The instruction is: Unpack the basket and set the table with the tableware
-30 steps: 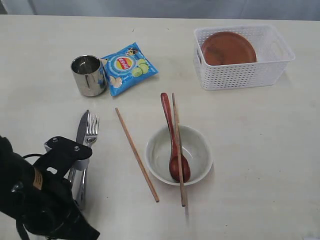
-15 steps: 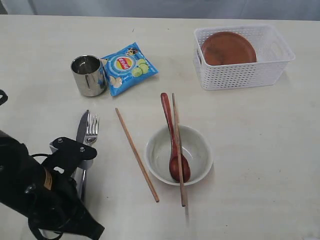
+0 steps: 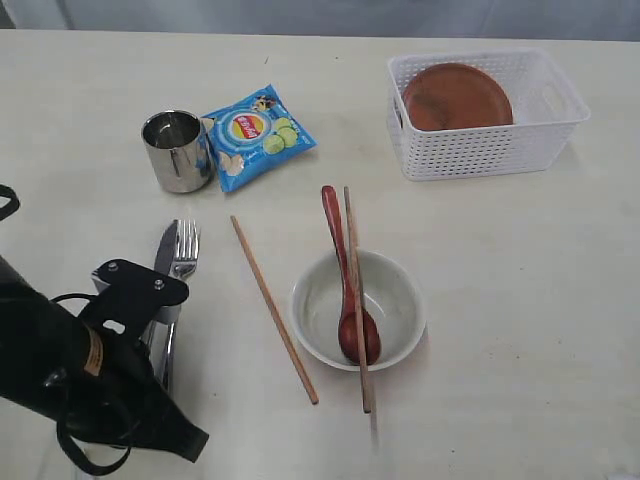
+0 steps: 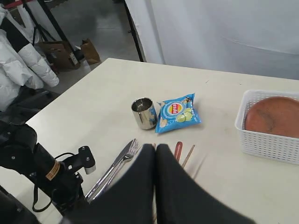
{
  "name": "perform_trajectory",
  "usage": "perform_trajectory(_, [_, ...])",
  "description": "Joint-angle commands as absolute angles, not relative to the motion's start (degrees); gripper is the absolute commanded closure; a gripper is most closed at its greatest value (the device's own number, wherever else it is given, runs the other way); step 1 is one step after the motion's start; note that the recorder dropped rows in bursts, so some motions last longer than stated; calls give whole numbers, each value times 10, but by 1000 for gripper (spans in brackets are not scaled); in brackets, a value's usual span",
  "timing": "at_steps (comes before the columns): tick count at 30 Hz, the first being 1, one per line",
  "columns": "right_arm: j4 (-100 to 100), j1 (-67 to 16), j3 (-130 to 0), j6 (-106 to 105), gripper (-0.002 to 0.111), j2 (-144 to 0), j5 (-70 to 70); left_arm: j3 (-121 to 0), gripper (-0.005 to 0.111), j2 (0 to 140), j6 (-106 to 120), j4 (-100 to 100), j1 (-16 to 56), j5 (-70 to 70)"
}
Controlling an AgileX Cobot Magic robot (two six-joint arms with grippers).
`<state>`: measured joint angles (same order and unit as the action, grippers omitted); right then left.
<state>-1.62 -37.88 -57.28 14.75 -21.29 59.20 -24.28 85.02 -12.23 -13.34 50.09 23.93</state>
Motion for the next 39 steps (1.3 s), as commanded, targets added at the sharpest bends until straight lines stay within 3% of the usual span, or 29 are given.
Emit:
perform_trajectory(1, [-14, -376, -571, 147, 109, -211, 594, -238, 107, 820, -124, -143, 505, 236])
perform_trajectory(12, [-141, -376, -558, 16, 108, -337, 563, -245, 107, 569, -152, -146, 505, 225])
perform_trajectory(17, [-142, -376, -558, -9, 108, -449, 560, -245, 107, 468, -257, -37, 505, 235])
perform_trajectory(19, [-150, -376, -559, -35, 100, -487, 559, -245, 107, 431, -311, 28, 505, 250])
perform_trajectory(24, [-162, -376, -600, -59, 66, -609, 569, -245, 107, 367, -415, 178, 505, 307])
perform_trajectory(31, [-164, -431, -710, -39, 66, -784, 568, -245, 107, 347, -463, 287, 505, 426])
perform_trajectory(39, [-35, -551, -847, 63, 67, -987, 574, -261, 107, 345, -467, 308, 505, 388])
